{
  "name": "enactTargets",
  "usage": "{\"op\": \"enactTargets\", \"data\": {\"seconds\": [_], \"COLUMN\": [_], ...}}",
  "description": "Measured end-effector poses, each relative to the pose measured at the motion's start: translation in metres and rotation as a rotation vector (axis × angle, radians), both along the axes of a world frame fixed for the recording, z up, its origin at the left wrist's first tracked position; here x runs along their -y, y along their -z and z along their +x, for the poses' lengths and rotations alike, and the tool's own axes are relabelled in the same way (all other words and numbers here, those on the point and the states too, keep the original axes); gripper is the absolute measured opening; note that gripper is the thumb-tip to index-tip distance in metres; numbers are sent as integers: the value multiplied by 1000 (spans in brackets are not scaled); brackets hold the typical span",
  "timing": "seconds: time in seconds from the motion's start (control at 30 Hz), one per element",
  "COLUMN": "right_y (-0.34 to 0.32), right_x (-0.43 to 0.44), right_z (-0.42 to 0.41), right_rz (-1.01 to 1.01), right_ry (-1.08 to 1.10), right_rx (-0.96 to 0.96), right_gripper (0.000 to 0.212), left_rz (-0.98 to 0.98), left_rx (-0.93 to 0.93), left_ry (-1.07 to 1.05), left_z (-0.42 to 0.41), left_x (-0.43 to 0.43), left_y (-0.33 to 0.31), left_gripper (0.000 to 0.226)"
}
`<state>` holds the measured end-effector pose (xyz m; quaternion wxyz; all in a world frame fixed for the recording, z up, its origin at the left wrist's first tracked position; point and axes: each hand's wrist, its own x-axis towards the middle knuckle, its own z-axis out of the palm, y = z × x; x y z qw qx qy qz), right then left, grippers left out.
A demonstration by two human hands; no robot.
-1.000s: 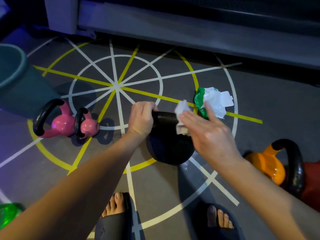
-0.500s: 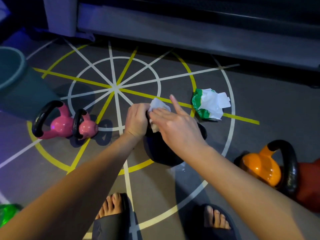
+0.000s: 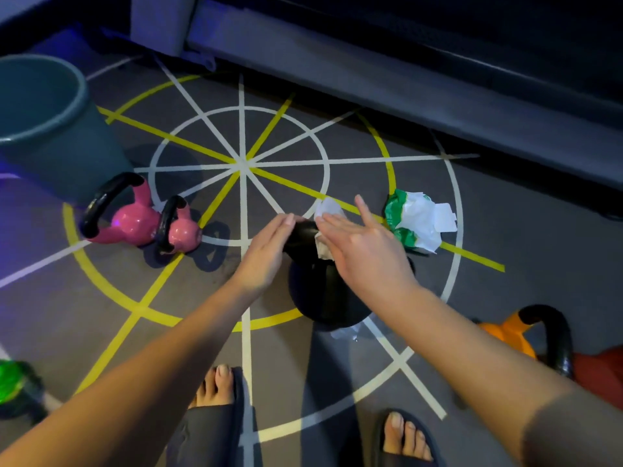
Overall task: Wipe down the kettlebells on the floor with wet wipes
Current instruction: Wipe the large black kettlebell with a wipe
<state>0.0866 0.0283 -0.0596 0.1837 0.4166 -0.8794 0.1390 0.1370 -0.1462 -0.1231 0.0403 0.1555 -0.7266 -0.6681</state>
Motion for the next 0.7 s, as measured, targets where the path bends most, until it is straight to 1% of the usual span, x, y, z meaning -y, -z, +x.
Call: {"op": "enactTargets", "data": {"seconds": [0.1,0.2,0.27,0.37,0.43,0.5,0.57,0.6,0.63,0.7], "right_y": [-6,-1,-2,-10,-17,-22,-18,-15,-14,-13], "right_x": [-14,-47,-52,-25,5,30,46,49,50,43], "right_z": [-2,-6,-7,-7,-5,-4,-7,-11,-14,-16], "right_rz": [48,81,79,76,121,230,381,431,437,366], "right_ry": [6,-39,-29,23,17,-27,-51,-67,-102,-176], "right_rx": [68,206,271,184,150,196,319,329,317,235], "right_gripper": [42,38,36,29,24,17,21,23,23,20], "left_rz": [74,32,64,115,121,173,213,222,239,237], "left_rx": [50,45,32,10,4,-9,-1,0,-1,-9], "left_ry": [-9,27,62,74,71,48,21,17,18,36], "left_z": [12,23,27,31,31,28,23,21,21,23], "left_x": [13,18,19,21,22,22,23,23,23,24], "left_y": [3,3,6,19,24,26,25,25,26,26], "left_gripper": [33,26,31,45,48,48,48,48,48,46]}}
